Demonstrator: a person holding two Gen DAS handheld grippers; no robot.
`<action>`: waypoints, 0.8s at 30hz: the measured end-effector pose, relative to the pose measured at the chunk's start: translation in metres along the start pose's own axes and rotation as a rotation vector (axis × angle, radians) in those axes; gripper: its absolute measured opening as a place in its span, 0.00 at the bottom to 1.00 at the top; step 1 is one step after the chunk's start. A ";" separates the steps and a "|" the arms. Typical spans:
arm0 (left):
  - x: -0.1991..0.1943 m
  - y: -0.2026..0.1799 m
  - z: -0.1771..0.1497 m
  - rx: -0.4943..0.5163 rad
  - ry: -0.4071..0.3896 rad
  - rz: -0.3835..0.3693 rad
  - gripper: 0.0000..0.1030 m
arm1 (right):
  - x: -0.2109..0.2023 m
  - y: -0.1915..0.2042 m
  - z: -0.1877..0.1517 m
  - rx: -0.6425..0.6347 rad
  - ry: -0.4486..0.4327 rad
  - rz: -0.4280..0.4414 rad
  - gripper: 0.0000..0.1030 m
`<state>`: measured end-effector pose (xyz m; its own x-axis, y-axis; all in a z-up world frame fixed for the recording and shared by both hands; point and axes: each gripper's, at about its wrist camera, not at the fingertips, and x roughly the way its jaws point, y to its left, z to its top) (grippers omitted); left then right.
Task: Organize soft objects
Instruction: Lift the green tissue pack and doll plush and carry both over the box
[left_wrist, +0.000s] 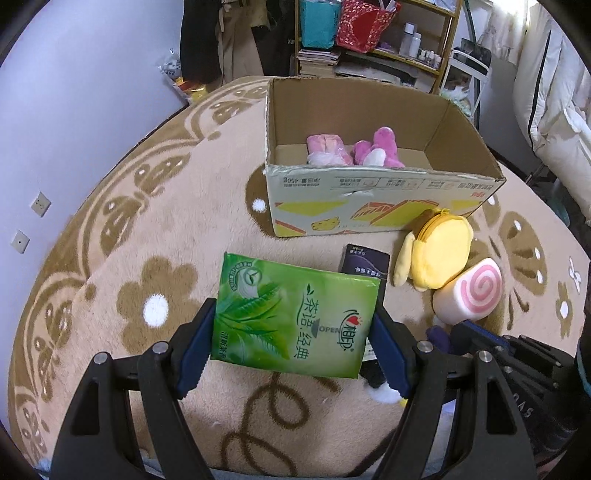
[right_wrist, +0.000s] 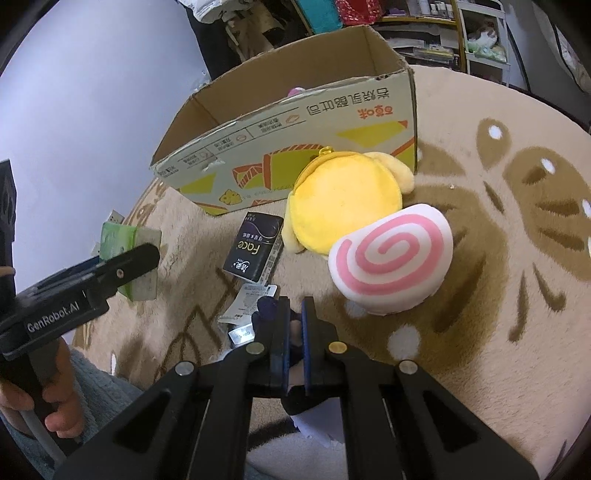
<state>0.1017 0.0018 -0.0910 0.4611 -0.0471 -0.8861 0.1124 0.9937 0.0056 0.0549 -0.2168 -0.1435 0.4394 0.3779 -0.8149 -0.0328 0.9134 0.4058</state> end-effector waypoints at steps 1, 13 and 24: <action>0.000 0.001 0.000 -0.002 0.001 0.002 0.75 | 0.000 -0.001 0.000 0.004 -0.003 0.002 0.06; -0.014 0.001 0.000 0.006 -0.075 0.015 0.75 | -0.020 0.002 0.006 0.002 -0.095 0.024 0.06; -0.041 0.001 0.010 0.017 -0.165 0.015 0.75 | -0.065 0.010 0.022 -0.020 -0.247 0.040 0.06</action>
<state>0.0916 0.0041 -0.0501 0.6010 -0.0497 -0.7977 0.1186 0.9926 0.0274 0.0455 -0.2352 -0.0777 0.6435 0.3673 -0.6716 -0.0712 0.9023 0.4253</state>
